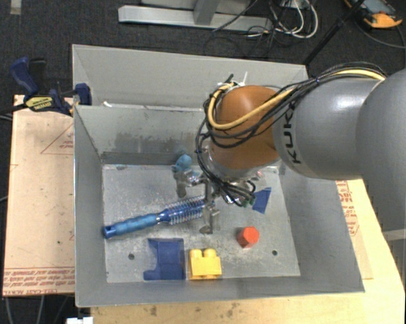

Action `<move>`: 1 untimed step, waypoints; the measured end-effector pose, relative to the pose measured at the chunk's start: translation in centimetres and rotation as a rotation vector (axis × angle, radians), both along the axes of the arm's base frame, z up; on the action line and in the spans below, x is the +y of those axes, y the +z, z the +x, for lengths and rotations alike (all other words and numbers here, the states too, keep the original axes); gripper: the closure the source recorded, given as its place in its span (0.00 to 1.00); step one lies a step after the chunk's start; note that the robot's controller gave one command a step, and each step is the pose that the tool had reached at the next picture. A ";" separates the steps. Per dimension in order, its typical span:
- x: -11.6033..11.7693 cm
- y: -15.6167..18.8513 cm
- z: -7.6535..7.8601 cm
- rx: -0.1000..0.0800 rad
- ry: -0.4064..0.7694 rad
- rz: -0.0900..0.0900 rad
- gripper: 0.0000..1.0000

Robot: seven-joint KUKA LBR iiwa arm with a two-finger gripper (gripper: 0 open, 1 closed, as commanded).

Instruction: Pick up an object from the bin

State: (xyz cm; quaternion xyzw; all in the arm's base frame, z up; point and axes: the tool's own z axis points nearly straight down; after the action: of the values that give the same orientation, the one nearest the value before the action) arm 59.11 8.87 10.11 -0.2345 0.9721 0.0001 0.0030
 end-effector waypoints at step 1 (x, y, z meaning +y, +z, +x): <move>1.2 -0.1 0.5 0.002 0.091 0.000 0.00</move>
Offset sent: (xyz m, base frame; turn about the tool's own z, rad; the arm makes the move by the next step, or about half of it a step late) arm 0.0045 0.0118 -0.0011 -0.0941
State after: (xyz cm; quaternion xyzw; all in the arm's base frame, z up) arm 59.64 10.09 10.02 -0.2785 0.9604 0.0004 0.0021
